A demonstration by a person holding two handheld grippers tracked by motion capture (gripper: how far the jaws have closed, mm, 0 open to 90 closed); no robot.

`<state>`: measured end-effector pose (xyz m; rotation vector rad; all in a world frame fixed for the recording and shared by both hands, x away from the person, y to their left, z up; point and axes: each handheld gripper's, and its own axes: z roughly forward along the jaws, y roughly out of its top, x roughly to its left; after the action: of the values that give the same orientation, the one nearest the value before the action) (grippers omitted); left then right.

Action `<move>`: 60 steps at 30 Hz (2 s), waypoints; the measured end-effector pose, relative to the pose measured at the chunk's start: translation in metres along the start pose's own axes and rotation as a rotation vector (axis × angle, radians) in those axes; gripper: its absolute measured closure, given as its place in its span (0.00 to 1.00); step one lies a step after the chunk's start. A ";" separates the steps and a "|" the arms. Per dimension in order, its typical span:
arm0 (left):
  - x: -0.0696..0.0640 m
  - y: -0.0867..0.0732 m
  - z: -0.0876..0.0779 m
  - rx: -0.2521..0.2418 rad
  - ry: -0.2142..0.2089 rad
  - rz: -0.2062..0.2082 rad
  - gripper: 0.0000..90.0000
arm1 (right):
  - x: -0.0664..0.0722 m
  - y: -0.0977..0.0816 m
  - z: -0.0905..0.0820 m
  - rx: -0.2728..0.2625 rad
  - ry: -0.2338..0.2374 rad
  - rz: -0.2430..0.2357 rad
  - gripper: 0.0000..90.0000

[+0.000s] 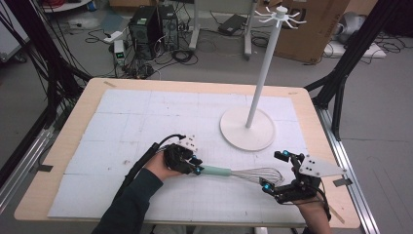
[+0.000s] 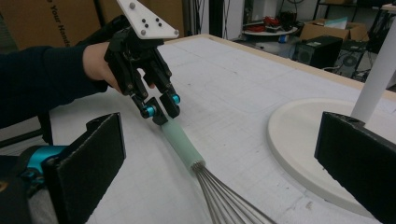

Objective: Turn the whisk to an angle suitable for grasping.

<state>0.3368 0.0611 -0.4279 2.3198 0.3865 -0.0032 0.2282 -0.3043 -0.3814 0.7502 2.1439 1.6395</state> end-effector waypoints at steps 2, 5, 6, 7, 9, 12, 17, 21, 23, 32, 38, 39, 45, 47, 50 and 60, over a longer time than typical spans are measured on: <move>0.001 0.000 -0.002 -0.002 0.021 -0.007 0.80 | -0.001 0.000 0.000 -0.004 -0.004 -0.006 0.01; 0.003 -0.001 -0.002 0.004 0.032 -0.010 0.80 | 0.000 0.000 0.000 -0.002 0.000 -0.003 0.01; 0.003 -0.001 -0.002 0.007 0.044 -0.006 0.80 | 0.000 0.000 0.000 -0.002 -0.001 -0.004 0.01; 0.002 -0.001 -0.001 0.010 0.057 -0.003 0.80 | 0.000 0.000 0.000 0.000 -0.001 -0.003 0.01; 0.002 -0.001 -0.001 0.016 0.074 0.003 0.80 | 0.000 0.000 0.001 0.001 -0.001 -0.003 0.01; 0.002 -0.001 -0.002 0.007 0.063 0.003 0.80 | 0.000 0.000 0.001 0.002 0.002 -0.005 0.01; -0.001 0.000 -0.005 0.002 0.068 0.017 0.79 | 0.000 0.000 0.000 0.003 0.000 -0.005 0.01; -0.005 0.001 -0.011 -0.018 0.066 0.024 0.77 | 0.000 0.000 0.000 0.004 -0.002 -0.014 0.01; -0.010 0.001 -0.017 -0.025 0.063 0.038 0.76 | 0.001 0.000 0.000 0.004 -0.001 -0.013 0.01; -0.022 -0.018 -0.047 -0.107 -0.001 0.010 0.55 | 0.004 0.000 0.010 0.043 0.015 -0.055 0.01; -0.025 -0.033 -0.064 -0.119 0.008 -0.004 0.32 | 0.006 0.001 0.015 0.062 0.040 -0.074 0.01; -0.025 -0.036 -0.067 -0.118 0.015 -0.006 0.29 | 0.007 0.001 0.016 0.066 0.043 -0.069 0.01; -0.025 -0.051 -0.083 -0.142 0.080 -0.030 0.04 | 0.007 0.001 0.022 0.089 0.070 -0.084 0.01; -0.024 -0.056 -0.088 -0.154 0.087 -0.032 0.02 | 0.007 0.000 0.025 0.111 0.083 -0.088 0.01; -0.023 -0.065 -0.095 -0.170 0.111 -0.047 0.02 | 0.006 0.000 0.029 0.131 0.096 -0.090 0.01; -0.026 -0.089 -0.117 -0.223 0.147 -0.082 0.02 | 0.006 0.002 0.036 0.172 0.101 -0.119 0.01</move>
<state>0.2739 0.1946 -0.4043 2.0887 0.5278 0.1631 0.2442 -0.2726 -0.3892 0.5851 2.3744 1.4761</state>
